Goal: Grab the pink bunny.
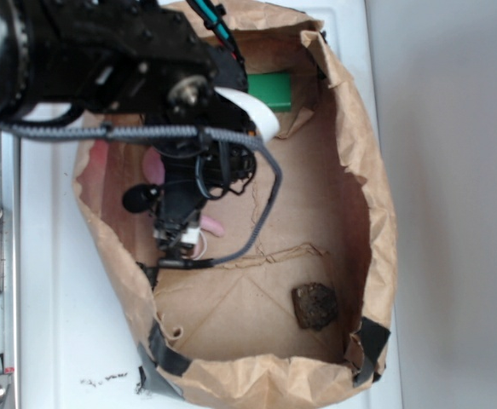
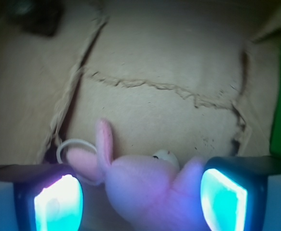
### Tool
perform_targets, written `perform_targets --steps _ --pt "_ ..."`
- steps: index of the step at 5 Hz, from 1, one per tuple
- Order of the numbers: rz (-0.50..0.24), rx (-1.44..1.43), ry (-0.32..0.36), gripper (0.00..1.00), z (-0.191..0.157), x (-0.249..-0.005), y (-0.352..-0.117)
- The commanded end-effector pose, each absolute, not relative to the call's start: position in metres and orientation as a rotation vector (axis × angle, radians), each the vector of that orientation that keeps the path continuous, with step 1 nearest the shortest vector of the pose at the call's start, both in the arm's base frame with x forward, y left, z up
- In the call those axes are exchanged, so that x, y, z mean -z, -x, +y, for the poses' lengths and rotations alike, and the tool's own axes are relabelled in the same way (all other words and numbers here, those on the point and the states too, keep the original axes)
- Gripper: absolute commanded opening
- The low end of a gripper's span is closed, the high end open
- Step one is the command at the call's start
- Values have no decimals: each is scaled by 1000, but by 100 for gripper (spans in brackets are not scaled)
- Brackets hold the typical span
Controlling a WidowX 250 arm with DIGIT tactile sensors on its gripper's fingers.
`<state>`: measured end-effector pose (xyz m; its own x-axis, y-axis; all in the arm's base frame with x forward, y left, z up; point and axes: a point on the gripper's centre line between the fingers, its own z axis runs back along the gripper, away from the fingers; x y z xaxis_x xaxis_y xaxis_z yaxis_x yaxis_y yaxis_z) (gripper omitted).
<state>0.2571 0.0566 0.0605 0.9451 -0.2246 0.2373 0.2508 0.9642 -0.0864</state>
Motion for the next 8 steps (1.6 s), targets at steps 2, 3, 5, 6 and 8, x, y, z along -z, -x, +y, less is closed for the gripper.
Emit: perform_targets --steps 2,3,5,6,8 --pt "-405 508 24 100 63 -74 -249" --pt "-388 508 -3 100 59 -63 -251" --pt "-427 464 -27 100 46 -28 -256" --pt "-422 480 -32 100 41 -21 -255" --pt "-420 415 61 0 53 -46 -265"
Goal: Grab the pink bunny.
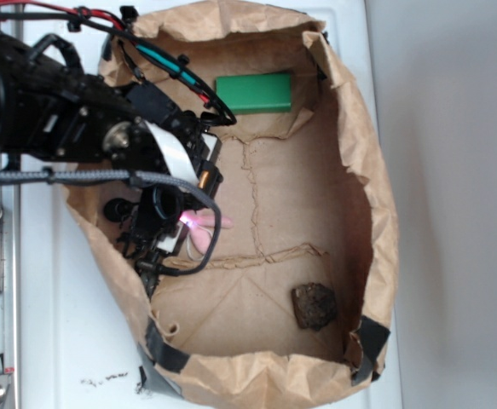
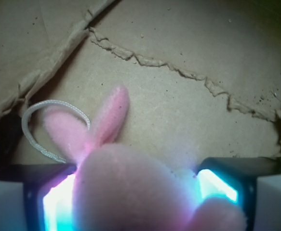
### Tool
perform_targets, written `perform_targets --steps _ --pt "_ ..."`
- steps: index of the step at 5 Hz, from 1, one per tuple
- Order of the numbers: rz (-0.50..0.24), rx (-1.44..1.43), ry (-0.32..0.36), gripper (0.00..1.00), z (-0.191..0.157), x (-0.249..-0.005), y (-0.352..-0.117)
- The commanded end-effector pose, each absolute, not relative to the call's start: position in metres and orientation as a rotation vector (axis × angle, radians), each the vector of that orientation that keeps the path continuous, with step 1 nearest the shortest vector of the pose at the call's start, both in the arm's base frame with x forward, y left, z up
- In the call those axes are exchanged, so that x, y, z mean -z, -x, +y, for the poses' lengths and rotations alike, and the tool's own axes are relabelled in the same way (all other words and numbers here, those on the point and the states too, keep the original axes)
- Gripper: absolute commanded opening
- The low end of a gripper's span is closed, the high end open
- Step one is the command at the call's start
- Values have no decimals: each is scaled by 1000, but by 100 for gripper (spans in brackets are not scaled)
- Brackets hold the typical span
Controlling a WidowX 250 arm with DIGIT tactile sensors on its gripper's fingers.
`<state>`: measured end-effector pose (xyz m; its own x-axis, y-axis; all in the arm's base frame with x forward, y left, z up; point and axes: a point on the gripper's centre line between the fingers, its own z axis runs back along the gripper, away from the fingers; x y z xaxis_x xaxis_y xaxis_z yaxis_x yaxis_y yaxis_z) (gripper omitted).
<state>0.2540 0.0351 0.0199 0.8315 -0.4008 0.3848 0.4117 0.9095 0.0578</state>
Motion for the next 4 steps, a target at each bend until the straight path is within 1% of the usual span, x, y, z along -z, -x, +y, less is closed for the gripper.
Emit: perform_targets --steps 1,2,3,4 --pt "-375 295 110 0 62 -72 -274" --pt "-386 254 110 0 54 -88 -278" --pt "-392 216 151 0 45 -114 -280" --pt "-393 166 129 0 33 -137 -277"
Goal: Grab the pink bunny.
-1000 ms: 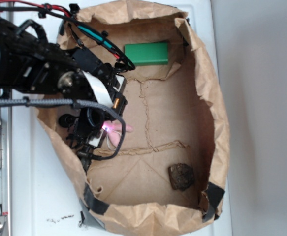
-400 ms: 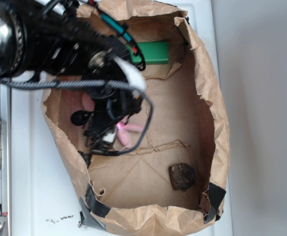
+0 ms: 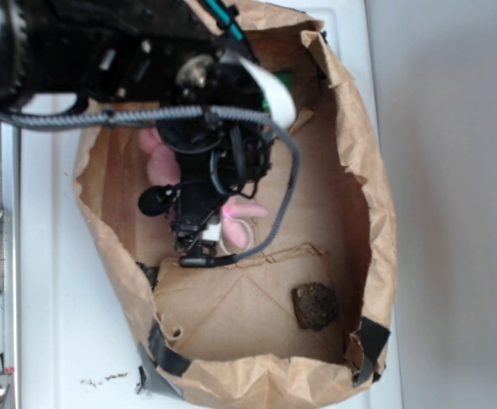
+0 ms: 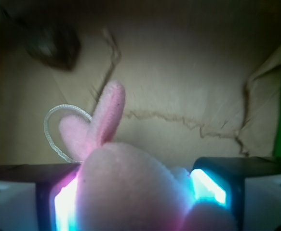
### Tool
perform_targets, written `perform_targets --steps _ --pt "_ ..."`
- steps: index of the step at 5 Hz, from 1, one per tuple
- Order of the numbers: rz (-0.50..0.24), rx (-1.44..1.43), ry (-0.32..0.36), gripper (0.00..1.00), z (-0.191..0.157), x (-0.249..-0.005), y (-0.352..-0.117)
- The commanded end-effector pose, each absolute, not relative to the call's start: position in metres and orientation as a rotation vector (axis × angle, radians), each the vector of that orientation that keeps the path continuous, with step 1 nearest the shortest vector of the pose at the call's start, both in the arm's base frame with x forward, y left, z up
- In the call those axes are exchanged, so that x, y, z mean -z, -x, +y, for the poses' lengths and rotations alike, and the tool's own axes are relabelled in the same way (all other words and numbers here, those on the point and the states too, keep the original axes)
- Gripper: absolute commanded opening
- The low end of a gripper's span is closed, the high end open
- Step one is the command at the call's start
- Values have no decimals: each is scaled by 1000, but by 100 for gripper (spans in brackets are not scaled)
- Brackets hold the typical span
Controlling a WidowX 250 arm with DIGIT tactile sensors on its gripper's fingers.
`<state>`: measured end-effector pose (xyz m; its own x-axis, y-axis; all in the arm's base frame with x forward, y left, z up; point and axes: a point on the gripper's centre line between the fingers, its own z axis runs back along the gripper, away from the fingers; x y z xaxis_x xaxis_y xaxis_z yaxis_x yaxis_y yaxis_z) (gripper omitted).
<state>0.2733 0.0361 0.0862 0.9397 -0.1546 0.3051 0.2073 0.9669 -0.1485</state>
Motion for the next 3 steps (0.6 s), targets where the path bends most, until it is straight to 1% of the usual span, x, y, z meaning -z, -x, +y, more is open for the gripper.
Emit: perform_targets --steps 1,2,3 --pt "-393 124 28 0 25 -149 -290" --pt "-346 71 -11 0 31 -159 -303" --pt "-296 34 -55 0 36 -169 -304"
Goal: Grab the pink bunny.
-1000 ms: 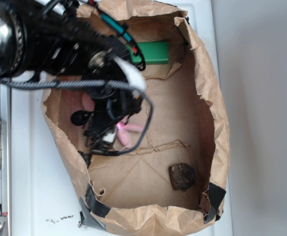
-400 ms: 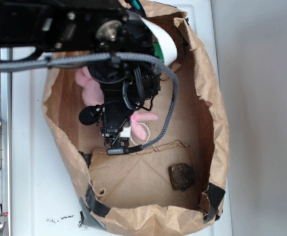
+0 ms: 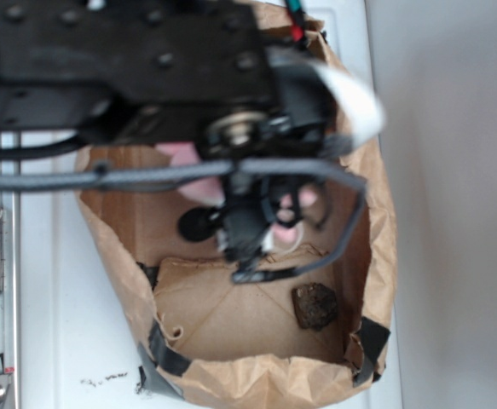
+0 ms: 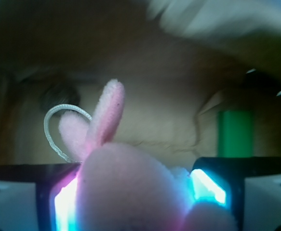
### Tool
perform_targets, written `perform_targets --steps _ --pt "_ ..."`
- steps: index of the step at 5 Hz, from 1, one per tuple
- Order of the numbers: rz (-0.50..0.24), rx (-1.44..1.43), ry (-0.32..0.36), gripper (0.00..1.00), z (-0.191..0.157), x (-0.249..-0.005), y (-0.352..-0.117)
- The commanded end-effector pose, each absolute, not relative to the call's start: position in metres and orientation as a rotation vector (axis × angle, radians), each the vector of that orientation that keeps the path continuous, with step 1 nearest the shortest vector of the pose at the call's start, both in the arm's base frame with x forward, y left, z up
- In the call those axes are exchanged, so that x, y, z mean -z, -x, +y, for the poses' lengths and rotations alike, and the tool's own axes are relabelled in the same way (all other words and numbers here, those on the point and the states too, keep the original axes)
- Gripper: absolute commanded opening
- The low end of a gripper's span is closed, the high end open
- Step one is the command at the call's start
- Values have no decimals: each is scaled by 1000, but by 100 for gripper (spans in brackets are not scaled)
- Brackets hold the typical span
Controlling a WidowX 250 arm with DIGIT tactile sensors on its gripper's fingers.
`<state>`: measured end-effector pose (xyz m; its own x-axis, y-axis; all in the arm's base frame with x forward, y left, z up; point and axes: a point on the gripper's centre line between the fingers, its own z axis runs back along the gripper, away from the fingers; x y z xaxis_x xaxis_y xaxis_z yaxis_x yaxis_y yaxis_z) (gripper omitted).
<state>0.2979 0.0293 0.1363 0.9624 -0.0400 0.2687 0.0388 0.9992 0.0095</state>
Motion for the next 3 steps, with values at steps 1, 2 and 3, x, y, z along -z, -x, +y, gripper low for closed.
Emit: perform_targets --steps 1,2,3 --pt "-270 26 -41 0 42 -180 -299" --pt "-336 36 -10 0 46 -186 -290" --pt "-365 58 -19 0 43 -184 -281"
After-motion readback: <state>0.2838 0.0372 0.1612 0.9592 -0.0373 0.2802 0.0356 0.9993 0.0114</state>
